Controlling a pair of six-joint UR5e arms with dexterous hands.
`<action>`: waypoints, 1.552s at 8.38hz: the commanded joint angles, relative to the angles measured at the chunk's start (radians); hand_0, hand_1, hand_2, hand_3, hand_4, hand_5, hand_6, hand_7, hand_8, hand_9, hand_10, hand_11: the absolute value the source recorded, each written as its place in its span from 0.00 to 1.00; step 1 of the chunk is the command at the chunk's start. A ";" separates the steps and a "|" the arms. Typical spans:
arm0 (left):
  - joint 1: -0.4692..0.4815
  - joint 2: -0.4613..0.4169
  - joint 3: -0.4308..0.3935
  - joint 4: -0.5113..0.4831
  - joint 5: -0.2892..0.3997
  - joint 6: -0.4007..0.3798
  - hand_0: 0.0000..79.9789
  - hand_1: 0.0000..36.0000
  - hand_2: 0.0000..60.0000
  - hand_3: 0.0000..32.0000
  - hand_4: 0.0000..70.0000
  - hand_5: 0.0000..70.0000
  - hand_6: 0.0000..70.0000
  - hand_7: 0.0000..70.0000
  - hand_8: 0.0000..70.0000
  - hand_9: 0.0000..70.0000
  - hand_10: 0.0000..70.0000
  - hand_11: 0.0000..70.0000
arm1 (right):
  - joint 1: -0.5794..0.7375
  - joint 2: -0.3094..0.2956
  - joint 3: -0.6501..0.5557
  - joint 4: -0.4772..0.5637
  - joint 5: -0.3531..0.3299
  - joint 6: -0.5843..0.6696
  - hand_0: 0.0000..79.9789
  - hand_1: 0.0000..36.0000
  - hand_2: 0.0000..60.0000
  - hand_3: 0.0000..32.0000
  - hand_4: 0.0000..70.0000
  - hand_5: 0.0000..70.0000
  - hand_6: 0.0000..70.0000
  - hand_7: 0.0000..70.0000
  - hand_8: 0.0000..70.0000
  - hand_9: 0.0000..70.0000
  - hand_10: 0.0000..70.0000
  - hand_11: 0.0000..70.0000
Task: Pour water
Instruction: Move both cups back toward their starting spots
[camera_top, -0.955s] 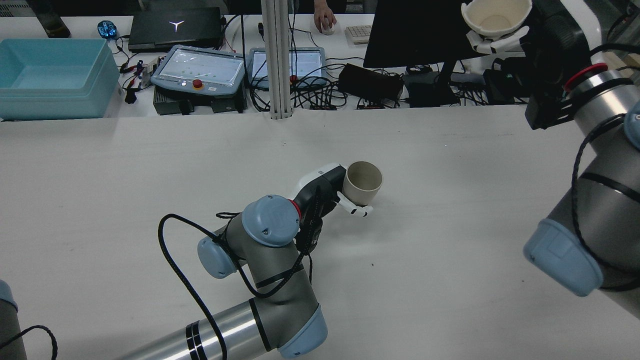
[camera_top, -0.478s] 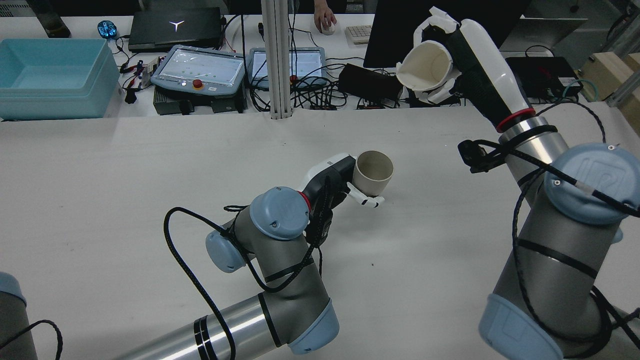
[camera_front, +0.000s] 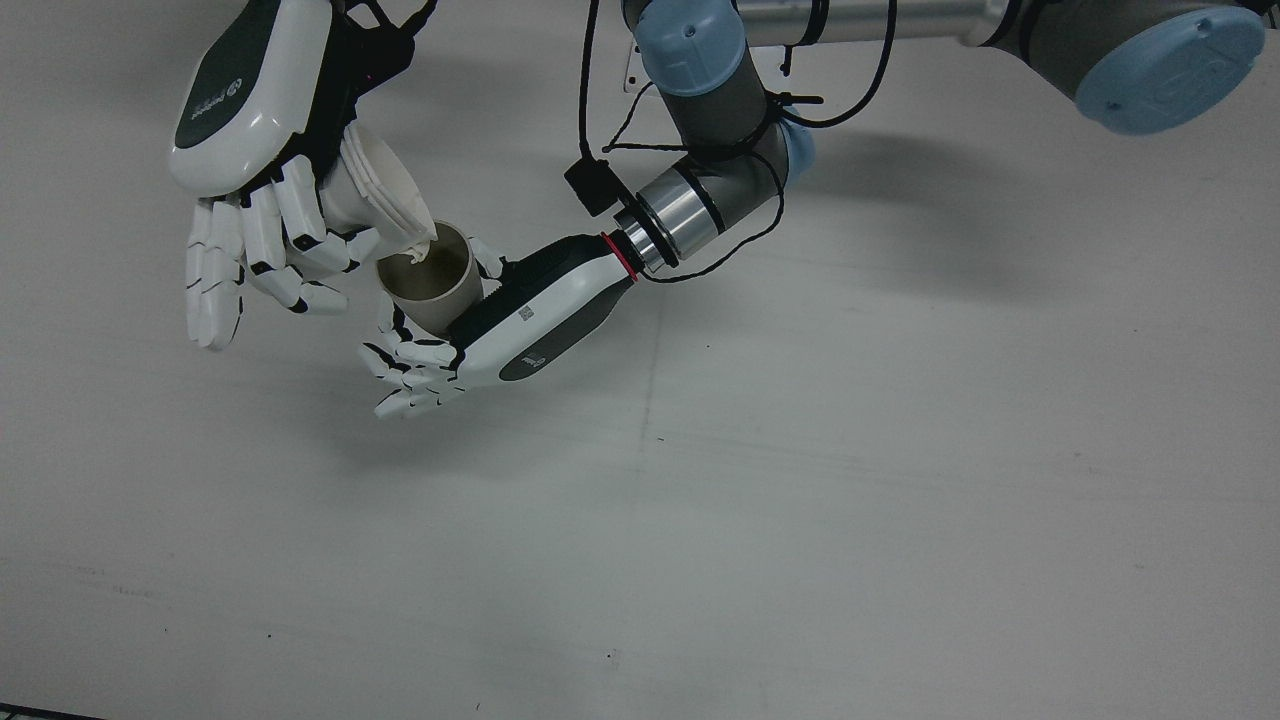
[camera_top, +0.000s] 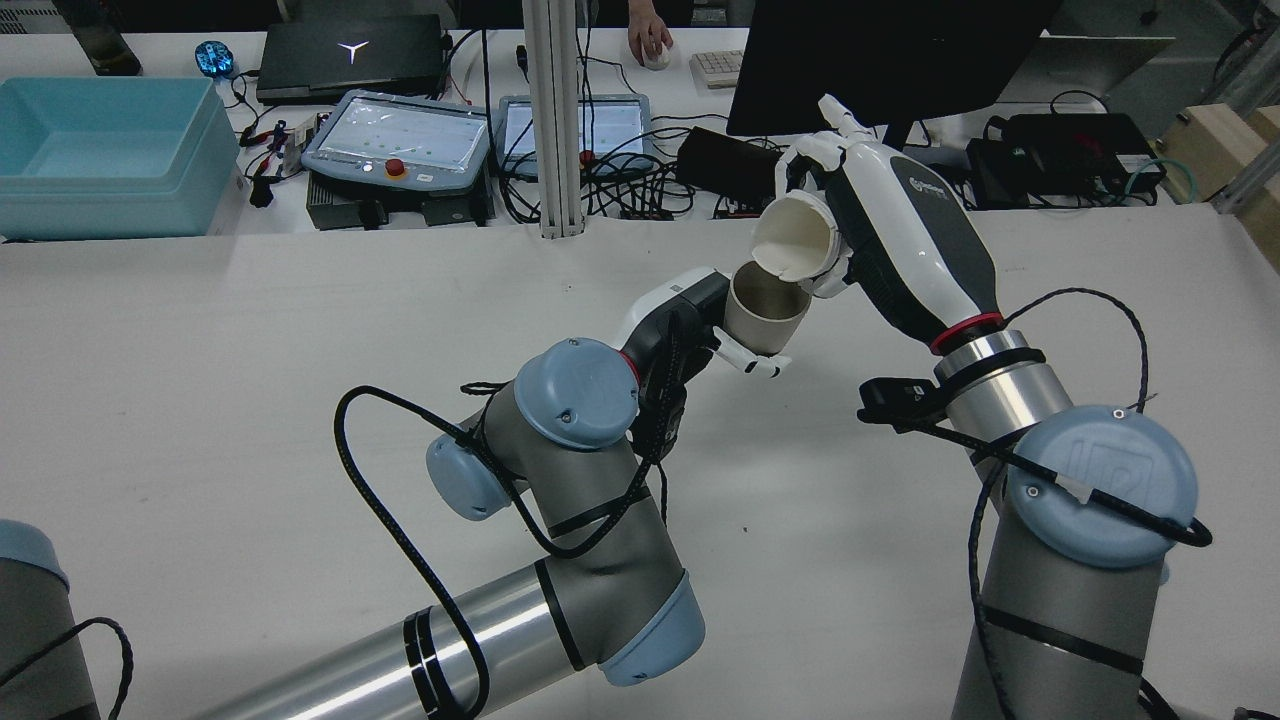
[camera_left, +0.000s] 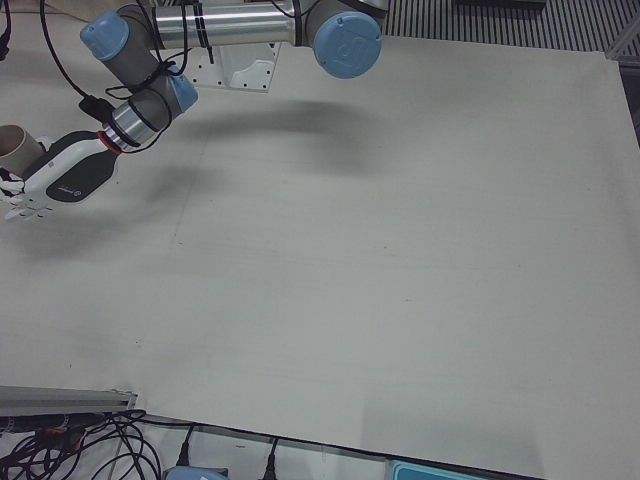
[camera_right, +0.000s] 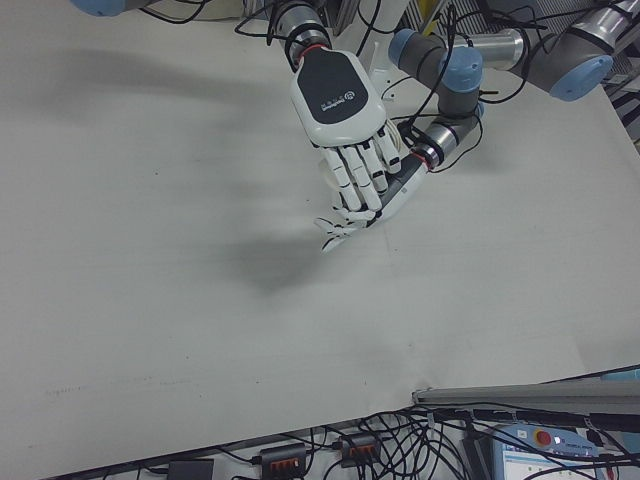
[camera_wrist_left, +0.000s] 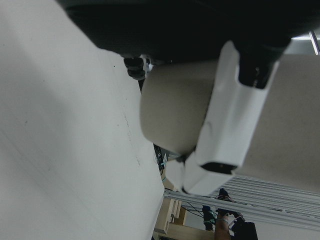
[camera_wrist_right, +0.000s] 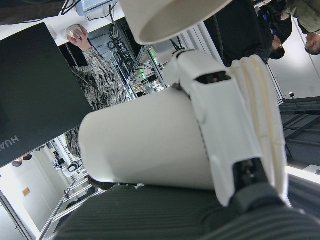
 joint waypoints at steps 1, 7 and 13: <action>-0.033 -0.002 -0.009 -0.003 0.012 -0.009 0.97 1.00 1.00 0.00 1.00 1.00 0.35 0.44 0.17 0.10 0.06 0.12 | 0.070 -0.088 0.140 0.007 0.034 0.034 1.00 1.00 1.00 0.00 0.61 1.00 0.32 0.56 0.05 0.09 0.08 0.19; -0.155 0.366 -0.212 -0.158 0.086 -0.124 1.00 1.00 1.00 0.00 1.00 1.00 0.28 0.40 0.13 0.08 0.10 0.18 | 0.738 -0.418 -0.031 0.240 -0.520 0.836 1.00 1.00 1.00 0.00 0.17 1.00 0.39 0.66 0.10 0.11 0.16 0.31; -0.417 0.661 -0.324 -0.293 0.207 -0.121 1.00 1.00 1.00 0.00 1.00 1.00 0.26 0.39 0.13 0.09 0.12 0.21 | 0.818 -0.480 -0.999 1.258 -0.777 1.143 1.00 1.00 1.00 0.00 0.41 1.00 0.50 0.84 0.16 0.19 0.21 0.37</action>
